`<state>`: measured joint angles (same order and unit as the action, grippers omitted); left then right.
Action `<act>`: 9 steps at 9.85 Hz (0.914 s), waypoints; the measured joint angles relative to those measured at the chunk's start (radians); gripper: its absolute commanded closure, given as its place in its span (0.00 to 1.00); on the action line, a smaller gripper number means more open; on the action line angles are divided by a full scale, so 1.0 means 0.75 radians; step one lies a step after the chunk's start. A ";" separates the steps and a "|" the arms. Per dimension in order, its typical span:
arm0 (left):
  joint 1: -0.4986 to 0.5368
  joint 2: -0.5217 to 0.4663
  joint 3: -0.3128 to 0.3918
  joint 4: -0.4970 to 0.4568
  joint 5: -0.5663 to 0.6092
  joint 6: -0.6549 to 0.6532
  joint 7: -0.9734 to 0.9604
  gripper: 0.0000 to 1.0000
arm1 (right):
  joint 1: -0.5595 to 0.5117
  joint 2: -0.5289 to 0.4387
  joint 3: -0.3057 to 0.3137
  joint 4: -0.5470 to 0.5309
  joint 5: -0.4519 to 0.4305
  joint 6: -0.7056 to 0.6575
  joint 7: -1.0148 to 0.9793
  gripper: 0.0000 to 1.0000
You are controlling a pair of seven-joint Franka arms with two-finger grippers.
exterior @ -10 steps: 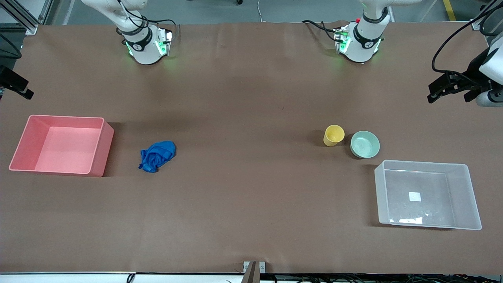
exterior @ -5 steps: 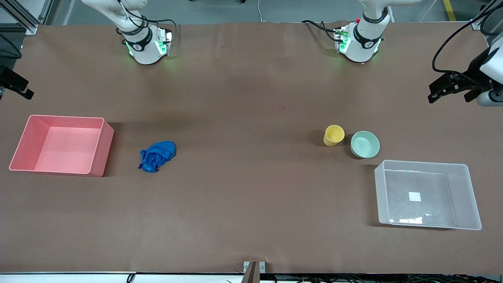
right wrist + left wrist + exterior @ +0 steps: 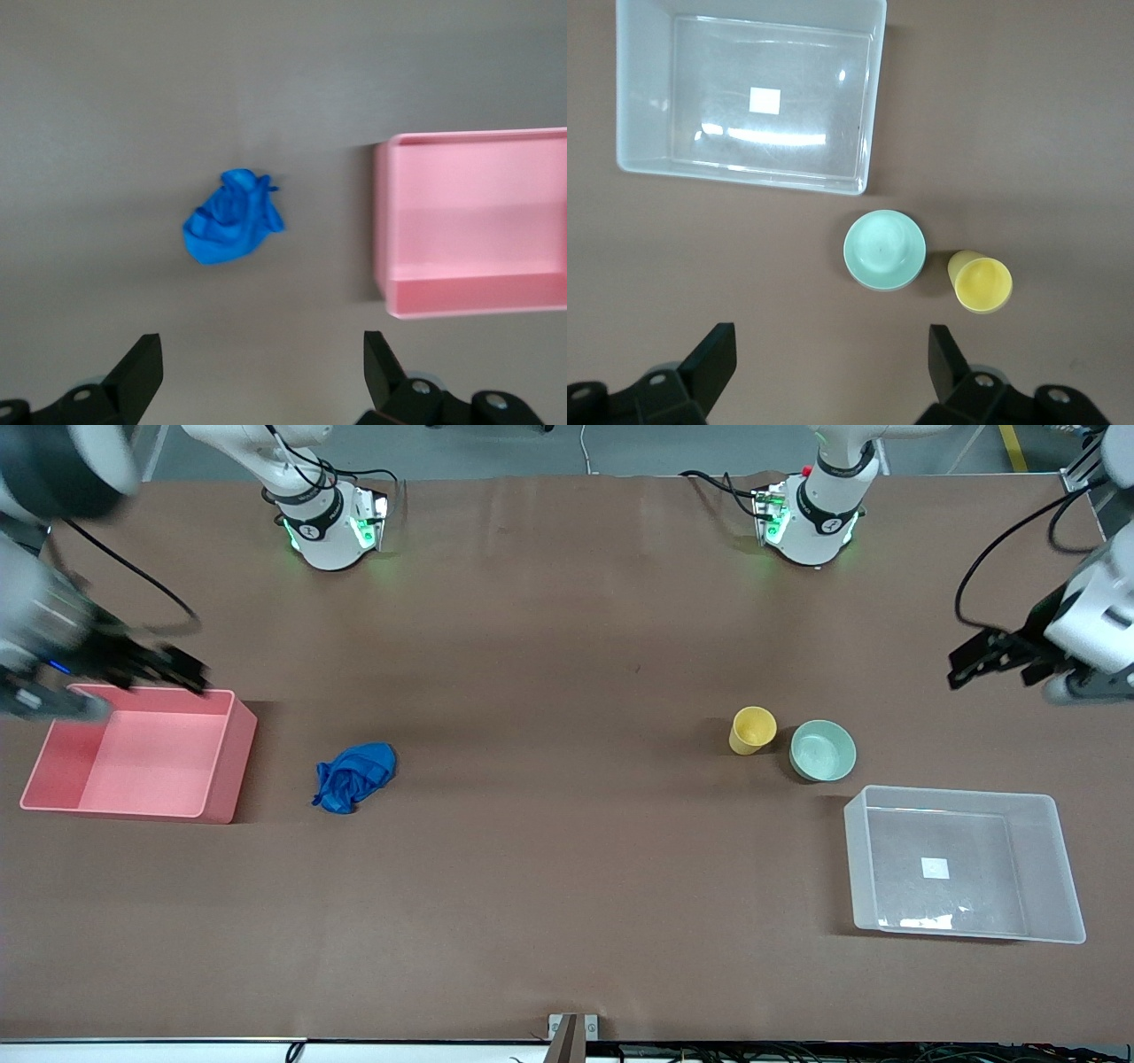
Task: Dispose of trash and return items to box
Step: 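Grasp the blue cloth with the right gripper while the left gripper grasps the bowl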
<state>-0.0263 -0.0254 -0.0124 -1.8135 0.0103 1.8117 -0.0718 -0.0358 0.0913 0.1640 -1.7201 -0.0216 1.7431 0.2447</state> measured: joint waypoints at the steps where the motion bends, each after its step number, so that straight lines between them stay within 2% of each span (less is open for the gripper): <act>1: 0.003 0.009 0.005 -0.139 0.000 0.165 0.001 0.04 | 0.020 0.089 0.045 -0.070 -0.025 0.141 0.094 0.00; 4: 0.010 0.078 0.010 -0.581 0.001 0.676 0.002 0.00 | 0.051 0.310 0.061 -0.258 -0.138 0.529 0.203 0.00; 5: 0.015 0.122 0.011 -0.668 0.001 0.804 0.002 0.00 | 0.042 0.358 0.057 -0.331 -0.146 0.687 0.203 0.00; 6: 0.019 0.182 0.011 -0.709 0.001 0.899 0.002 0.00 | 0.032 0.395 0.054 -0.399 -0.151 0.821 0.203 0.00; 8: 0.021 0.318 0.010 -0.746 0.001 1.077 0.003 0.00 | 0.024 0.454 0.051 -0.448 -0.152 0.912 0.214 0.00; 9: 0.021 0.370 0.010 -0.763 0.001 1.151 0.003 0.07 | 0.024 0.475 0.050 -0.449 -0.152 0.926 0.223 0.01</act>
<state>-0.0106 0.2523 -0.0052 -2.3860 0.0110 2.6751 -0.0694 -0.0177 0.4478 0.2018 -2.0572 -0.1356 2.4376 0.4122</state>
